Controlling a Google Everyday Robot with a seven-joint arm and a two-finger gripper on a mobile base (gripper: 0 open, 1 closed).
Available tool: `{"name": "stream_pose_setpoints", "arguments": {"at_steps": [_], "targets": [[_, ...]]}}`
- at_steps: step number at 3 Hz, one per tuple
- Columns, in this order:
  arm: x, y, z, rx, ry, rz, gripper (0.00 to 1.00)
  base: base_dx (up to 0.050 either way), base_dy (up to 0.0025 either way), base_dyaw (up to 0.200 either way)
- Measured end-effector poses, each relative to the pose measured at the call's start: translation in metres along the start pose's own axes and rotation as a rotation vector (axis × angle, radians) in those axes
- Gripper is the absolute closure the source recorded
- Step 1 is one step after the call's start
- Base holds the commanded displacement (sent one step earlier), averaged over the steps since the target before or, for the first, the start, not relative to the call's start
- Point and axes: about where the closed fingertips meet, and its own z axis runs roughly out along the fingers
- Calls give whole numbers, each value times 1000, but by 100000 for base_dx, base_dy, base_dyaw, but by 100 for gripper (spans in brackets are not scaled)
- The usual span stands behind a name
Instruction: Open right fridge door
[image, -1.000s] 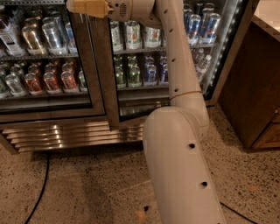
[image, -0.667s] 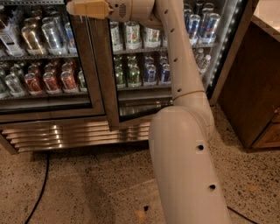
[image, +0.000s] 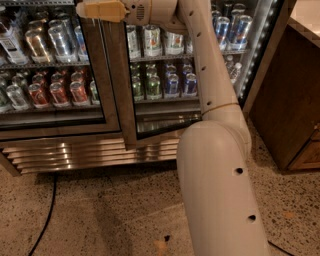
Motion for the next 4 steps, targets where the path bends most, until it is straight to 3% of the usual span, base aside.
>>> {"name": "stream_pose_setpoints", "arguments": {"at_steps": [1, 3, 4], "targets": [[0, 1, 1, 0, 0, 0, 25, 0, 0, 0], [0, 1, 1, 0, 0, 0, 29, 0, 0, 0], [5, -2, -3, 27, 14, 13, 30, 0, 0, 0]]}}
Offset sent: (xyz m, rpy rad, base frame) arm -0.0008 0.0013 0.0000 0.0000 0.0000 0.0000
